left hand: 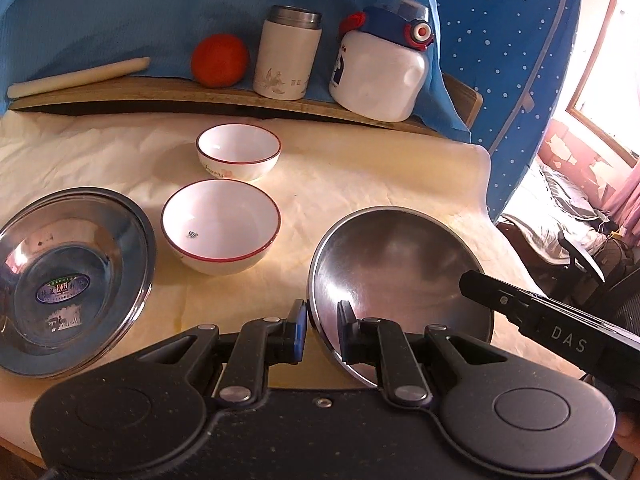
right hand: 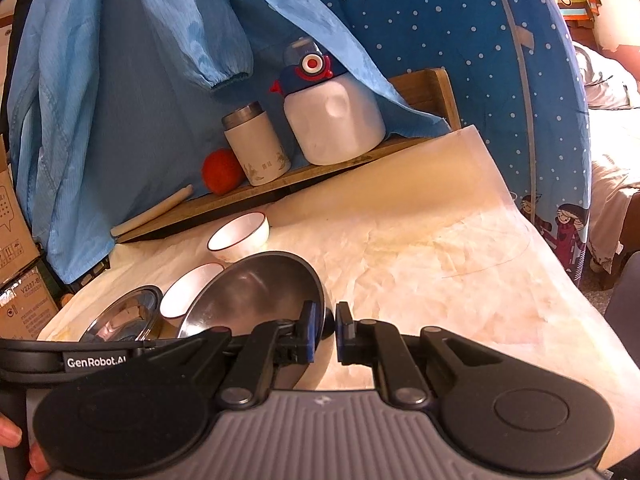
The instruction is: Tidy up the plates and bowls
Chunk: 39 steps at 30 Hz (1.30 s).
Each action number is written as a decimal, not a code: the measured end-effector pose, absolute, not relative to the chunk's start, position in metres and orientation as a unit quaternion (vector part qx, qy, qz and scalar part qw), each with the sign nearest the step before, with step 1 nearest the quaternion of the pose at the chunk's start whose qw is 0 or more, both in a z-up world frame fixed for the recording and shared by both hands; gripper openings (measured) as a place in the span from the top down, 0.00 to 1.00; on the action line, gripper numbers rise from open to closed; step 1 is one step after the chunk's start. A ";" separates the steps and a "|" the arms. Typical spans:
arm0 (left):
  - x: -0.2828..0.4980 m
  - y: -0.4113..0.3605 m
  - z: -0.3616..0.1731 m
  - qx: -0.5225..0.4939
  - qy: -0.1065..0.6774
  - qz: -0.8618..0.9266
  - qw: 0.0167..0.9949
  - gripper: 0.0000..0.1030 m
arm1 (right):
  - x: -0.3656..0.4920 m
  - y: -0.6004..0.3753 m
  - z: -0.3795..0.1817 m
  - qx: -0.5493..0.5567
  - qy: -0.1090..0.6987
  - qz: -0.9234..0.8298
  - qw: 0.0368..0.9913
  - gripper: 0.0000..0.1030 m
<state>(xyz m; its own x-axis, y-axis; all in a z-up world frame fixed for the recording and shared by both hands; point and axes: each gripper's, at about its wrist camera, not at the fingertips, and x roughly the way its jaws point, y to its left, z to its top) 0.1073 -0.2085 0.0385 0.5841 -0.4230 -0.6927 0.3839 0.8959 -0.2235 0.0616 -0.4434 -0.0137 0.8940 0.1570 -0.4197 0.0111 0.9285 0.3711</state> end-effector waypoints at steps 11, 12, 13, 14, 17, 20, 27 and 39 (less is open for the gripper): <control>0.114 -0.205 0.036 -0.039 0.394 -0.227 0.890 0.84 | 0.076 -0.439 -0.016 0.179 0.233 0.033 0.955 0.88; 0.115 -0.204 0.035 -0.041 0.395 -0.227 0.889 0.83 | 0.077 -0.439 -0.016 0.179 0.233 0.032 0.955 0.88; 0.116 -0.204 0.035 -0.043 0.395 -0.228 0.889 0.83 | 0.078 -0.438 -0.016 0.178 0.234 0.031 0.955 0.88; 0.117 -0.204 0.035 -0.044 0.396 -0.230 0.888 0.83 | 0.079 -0.438 -0.016 0.178 0.234 0.029 0.955 0.88; 0.118 -0.204 0.035 -0.044 0.393 -0.235 0.888 0.81 | 0.081 -0.438 -0.017 0.179 0.235 0.028 0.955 0.87; 0.119 -0.202 0.033 -0.049 0.394 -0.238 0.886 0.80 | 0.082 -0.437 -0.017 0.178 0.235 0.027 0.955 0.86; 0.119 -0.199 0.031 -0.060 0.390 -0.244 0.886 0.79 | 0.077 -0.428 -0.015 0.153 0.220 0.005 0.963 0.85; 0.119 -0.173 0.032 -0.088 0.379 -0.260 0.884 0.61 | 0.069 -0.416 -0.007 0.126 0.197 -0.027 0.972 0.44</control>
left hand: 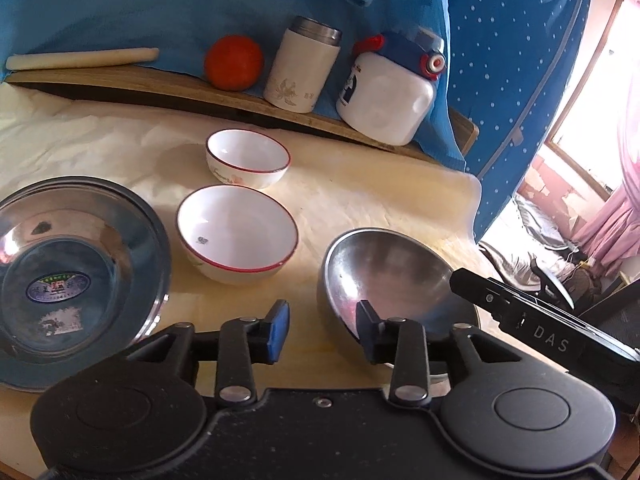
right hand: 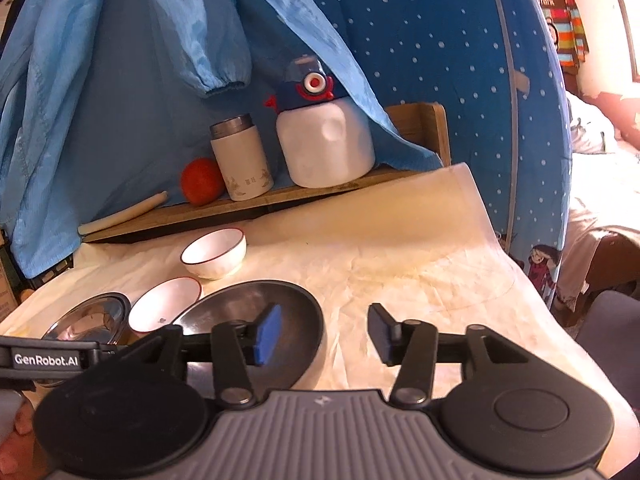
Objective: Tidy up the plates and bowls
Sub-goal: 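Open both grippers off the stainless bowl and move toward a white bowl, then grasp the red-rimmed white bowl rim with the left gripper while right grips it too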
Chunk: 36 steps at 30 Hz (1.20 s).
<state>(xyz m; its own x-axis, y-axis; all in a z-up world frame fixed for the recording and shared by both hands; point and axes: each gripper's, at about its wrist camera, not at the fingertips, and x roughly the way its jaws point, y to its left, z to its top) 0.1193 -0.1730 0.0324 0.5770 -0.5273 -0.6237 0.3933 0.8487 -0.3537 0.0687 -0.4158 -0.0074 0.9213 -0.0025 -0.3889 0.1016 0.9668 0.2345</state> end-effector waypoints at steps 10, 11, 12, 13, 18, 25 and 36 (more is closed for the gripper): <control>0.124 -0.141 0.046 -0.098 0.334 -0.244 0.905 0.27 | 0.065 -0.389 0.007 0.097 0.168 -0.027 0.981 0.15; 0.125 -0.137 0.048 -0.097 0.328 -0.239 0.909 0.24 | 0.065 -0.387 0.008 0.096 0.165 -0.027 0.981 0.14; 0.126 -0.135 0.049 -0.096 0.324 -0.236 0.911 0.20 | 0.066 -0.385 0.009 0.095 0.163 -0.027 0.982 0.11; 0.128 -0.132 0.050 -0.093 0.320 -0.231 0.914 0.19 | 0.066 -0.383 0.010 0.094 0.162 -0.025 0.982 0.10; 0.136 -0.123 0.055 -0.079 0.301 -0.218 0.925 0.05 | 0.068 -0.372 0.014 0.087 0.155 -0.019 0.984 0.02; 0.152 -0.115 0.058 -0.041 0.296 -0.205 0.932 0.01 | 0.080 -0.361 0.015 0.067 0.164 -0.008 0.984 0.01; 0.186 -0.110 0.056 0.020 0.306 -0.206 0.929 0.01 | 0.097 -0.352 0.022 0.002 0.180 0.003 0.984 0.00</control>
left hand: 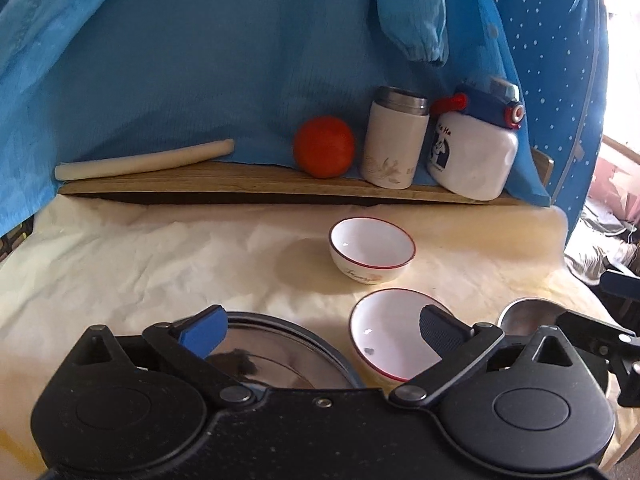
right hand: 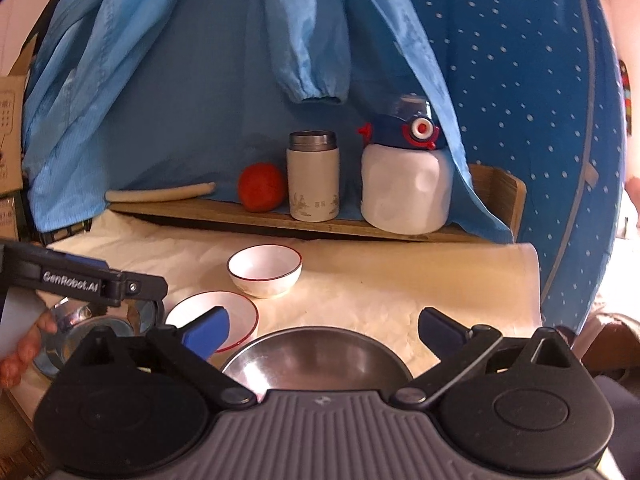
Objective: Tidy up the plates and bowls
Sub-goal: 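Grasp the red-rimmed white bowl rim with the left gripper while right grips it too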
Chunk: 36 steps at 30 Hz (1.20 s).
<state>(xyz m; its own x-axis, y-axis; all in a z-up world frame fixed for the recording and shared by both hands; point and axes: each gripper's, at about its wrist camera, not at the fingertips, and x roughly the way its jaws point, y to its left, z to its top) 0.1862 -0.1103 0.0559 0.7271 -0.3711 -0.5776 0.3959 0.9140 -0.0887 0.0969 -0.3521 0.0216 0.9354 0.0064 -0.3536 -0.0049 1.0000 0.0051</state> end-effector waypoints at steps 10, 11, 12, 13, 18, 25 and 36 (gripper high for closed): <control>0.215 -0.115 0.053 0.048 0.320 -0.217 0.921 0.01 | 0.122 -0.344 0.021 -0.039 0.194 0.018 0.980 0.00; 0.217 -0.116 0.052 0.051 0.322 -0.219 0.920 0.01 | 0.125 -0.345 0.022 -0.040 0.195 0.020 0.980 0.00; 0.220 -0.116 0.052 0.053 0.324 -0.221 0.919 0.01 | 0.128 -0.347 0.022 -0.040 0.197 0.025 0.979 0.00; 0.223 -0.117 0.051 0.055 0.326 -0.223 0.917 0.01 | 0.131 -0.349 0.022 -0.038 0.199 0.030 0.979 0.00; 0.234 -0.121 0.044 0.063 0.339 -0.233 0.909 0.01 | 0.147 -0.359 0.022 -0.030 0.224 0.050 0.973 0.00; 0.249 -0.127 0.037 0.099 0.356 -0.259 0.892 0.01 | 0.179 -0.369 0.024 -0.024 0.281 0.091 0.955 0.00; 0.273 -0.137 0.034 0.147 0.397 -0.318 0.848 0.02 | 0.219 -0.354 0.022 -0.093 0.367 0.149 0.913 0.01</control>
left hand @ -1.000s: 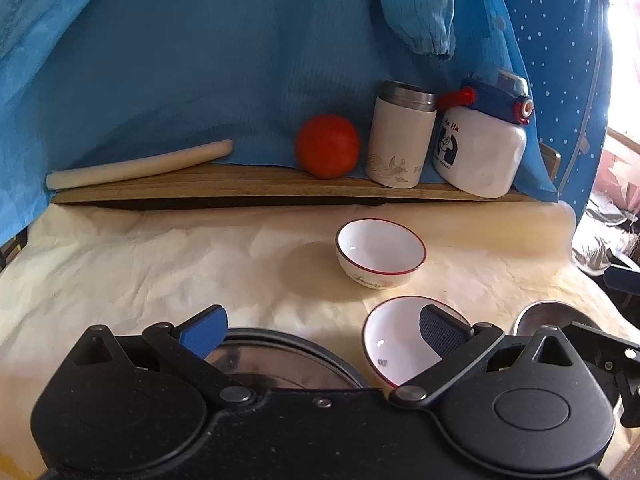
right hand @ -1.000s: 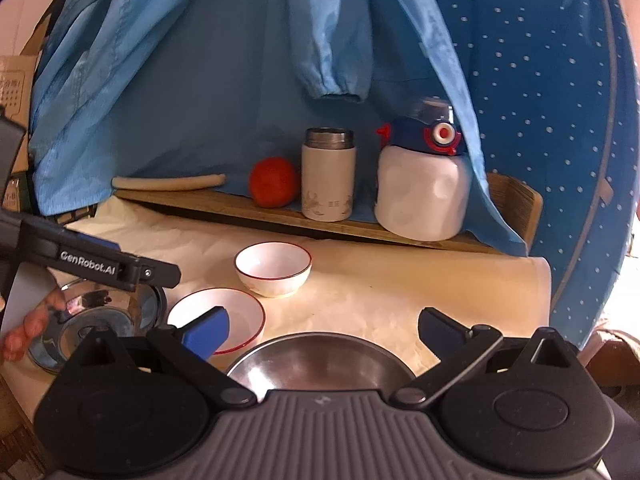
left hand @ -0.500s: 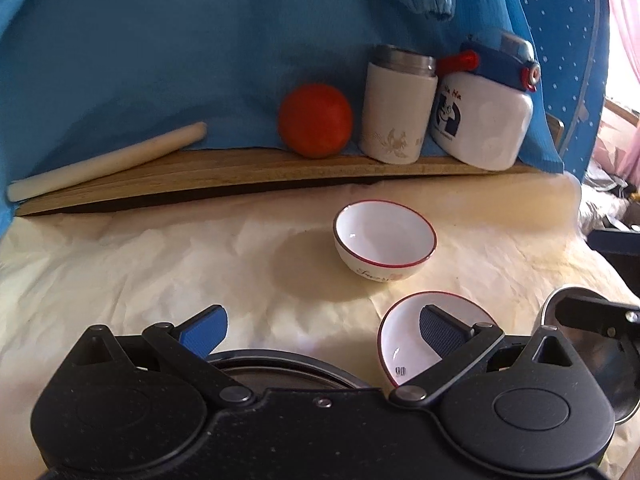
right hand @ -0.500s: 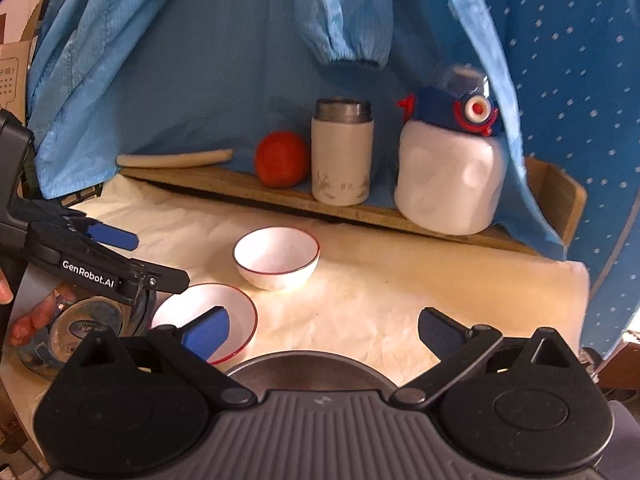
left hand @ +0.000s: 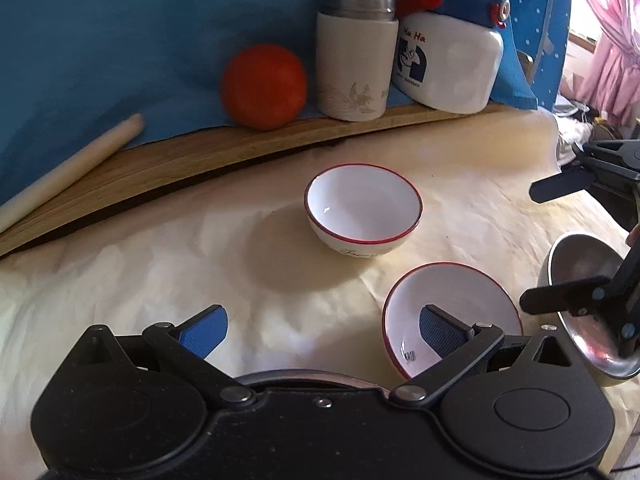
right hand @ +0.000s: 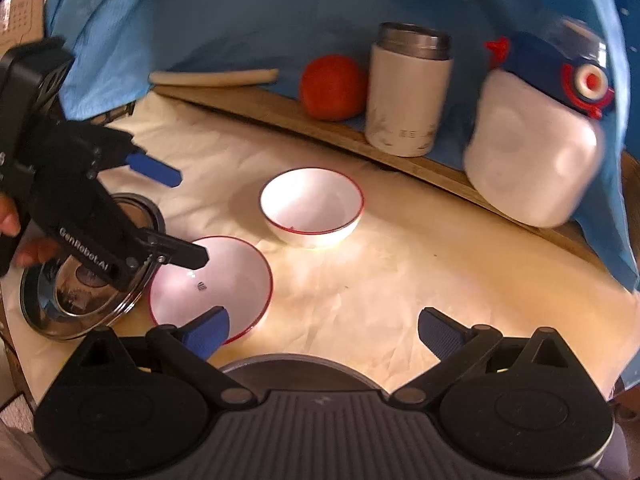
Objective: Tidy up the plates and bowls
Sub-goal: 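Grasp the red-rimmed white bowl rim with the left gripper while right grips it too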
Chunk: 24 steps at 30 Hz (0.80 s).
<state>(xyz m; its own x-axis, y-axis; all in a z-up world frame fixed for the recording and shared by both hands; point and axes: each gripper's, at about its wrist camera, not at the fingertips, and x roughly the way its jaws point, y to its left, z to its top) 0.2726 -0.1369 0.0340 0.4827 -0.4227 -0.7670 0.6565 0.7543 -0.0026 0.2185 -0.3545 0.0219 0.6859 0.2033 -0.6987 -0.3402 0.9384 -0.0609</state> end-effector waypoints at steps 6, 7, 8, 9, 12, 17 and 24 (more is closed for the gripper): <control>0.280 -0.139 0.033 0.151 0.419 -0.327 0.833 0.26 | 0.231 -0.343 0.017 -0.102 0.386 0.170 0.901 0.07; 0.281 -0.138 0.033 0.147 0.423 -0.329 0.832 0.28 | 0.232 -0.341 0.017 -0.103 0.388 0.173 0.899 0.08; 0.281 -0.138 0.033 0.144 0.426 -0.330 0.830 0.28 | 0.233 -0.341 0.017 -0.103 0.391 0.175 0.898 0.10; 0.282 -0.138 0.033 0.144 0.429 -0.332 0.828 0.30 | 0.234 -0.339 0.017 -0.104 0.394 0.178 0.896 0.13; 0.281 -0.142 0.032 0.146 0.435 -0.337 0.822 0.38 | 0.237 -0.334 0.017 -0.106 0.407 0.190 0.887 0.20; 0.281 -0.149 0.030 0.149 0.455 -0.347 0.807 0.50 | 0.246 -0.331 0.012 -0.092 0.439 0.206 0.870 0.28; 0.281 -0.153 0.030 0.136 0.475 -0.351 0.796 0.67 | 0.261 -0.337 0.006 -0.051 0.467 0.214 0.857 0.53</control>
